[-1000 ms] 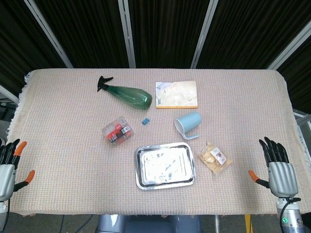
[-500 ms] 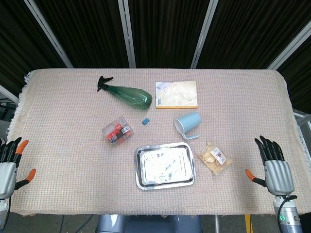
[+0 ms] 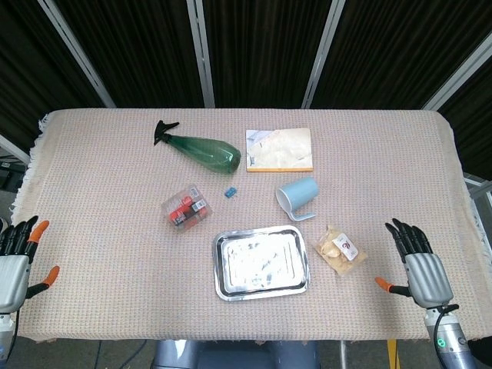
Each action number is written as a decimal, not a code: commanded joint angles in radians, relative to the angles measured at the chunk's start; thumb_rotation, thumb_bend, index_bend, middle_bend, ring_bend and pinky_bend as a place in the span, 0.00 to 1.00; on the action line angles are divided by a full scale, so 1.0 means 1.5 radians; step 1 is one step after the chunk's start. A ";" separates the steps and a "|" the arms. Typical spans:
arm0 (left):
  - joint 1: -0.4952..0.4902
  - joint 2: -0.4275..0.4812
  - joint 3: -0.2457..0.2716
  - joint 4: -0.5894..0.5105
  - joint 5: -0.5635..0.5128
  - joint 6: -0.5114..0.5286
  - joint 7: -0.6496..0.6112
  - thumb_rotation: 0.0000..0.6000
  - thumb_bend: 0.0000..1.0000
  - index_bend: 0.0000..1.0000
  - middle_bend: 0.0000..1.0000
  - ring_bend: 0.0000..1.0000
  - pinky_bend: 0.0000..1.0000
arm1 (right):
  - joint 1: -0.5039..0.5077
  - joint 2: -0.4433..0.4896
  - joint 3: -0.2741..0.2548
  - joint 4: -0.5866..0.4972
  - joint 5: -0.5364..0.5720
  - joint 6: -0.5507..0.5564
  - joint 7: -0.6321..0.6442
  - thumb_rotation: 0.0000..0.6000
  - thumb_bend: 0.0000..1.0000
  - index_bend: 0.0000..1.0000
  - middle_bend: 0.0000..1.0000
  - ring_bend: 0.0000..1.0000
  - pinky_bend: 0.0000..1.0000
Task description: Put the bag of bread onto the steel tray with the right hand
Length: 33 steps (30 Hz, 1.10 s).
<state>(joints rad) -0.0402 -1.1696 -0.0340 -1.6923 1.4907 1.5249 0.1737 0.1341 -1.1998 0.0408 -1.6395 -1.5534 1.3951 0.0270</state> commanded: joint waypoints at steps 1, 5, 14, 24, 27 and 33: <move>-0.001 0.000 -0.001 0.000 -0.001 -0.001 0.001 1.00 0.28 0.09 0.00 0.00 0.00 | 0.022 0.008 -0.005 -0.009 -0.008 -0.032 0.006 1.00 0.00 0.00 0.00 0.00 0.00; -0.003 0.001 -0.003 0.000 -0.003 -0.003 0.002 1.00 0.28 0.09 0.00 0.00 0.00 | 0.058 0.002 -0.002 -0.013 -0.001 -0.093 -0.004 1.00 0.00 0.00 0.00 0.00 0.00; -0.005 0.002 -0.003 0.003 -0.009 -0.010 0.001 1.00 0.28 0.09 0.00 0.00 0.00 | 0.118 -0.041 0.016 0.021 0.050 -0.191 -0.022 1.00 0.00 0.00 0.00 0.00 0.00; -0.006 -0.001 -0.003 0.008 -0.017 -0.015 -0.001 1.00 0.28 0.09 0.00 0.00 0.00 | 0.163 -0.089 0.025 0.076 0.095 -0.260 -0.054 1.00 0.00 0.00 0.00 0.00 0.00; -0.006 -0.002 -0.003 0.010 -0.017 -0.016 -0.002 1.00 0.28 0.09 0.00 0.00 0.00 | 0.173 -0.100 0.027 0.090 0.110 -0.277 -0.061 1.00 0.00 0.00 0.00 0.00 0.00; -0.007 -0.001 -0.001 0.012 -0.019 -0.020 -0.011 1.00 0.28 0.09 0.00 0.00 0.00 | 0.198 -0.122 0.034 0.124 0.143 -0.315 -0.072 1.00 0.00 0.00 0.00 0.00 0.00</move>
<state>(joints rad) -0.0501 -1.1717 -0.0356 -1.6749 1.4617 1.4944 0.1577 0.4241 -1.3756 0.0882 -1.4612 -1.3473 0.9309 -0.0781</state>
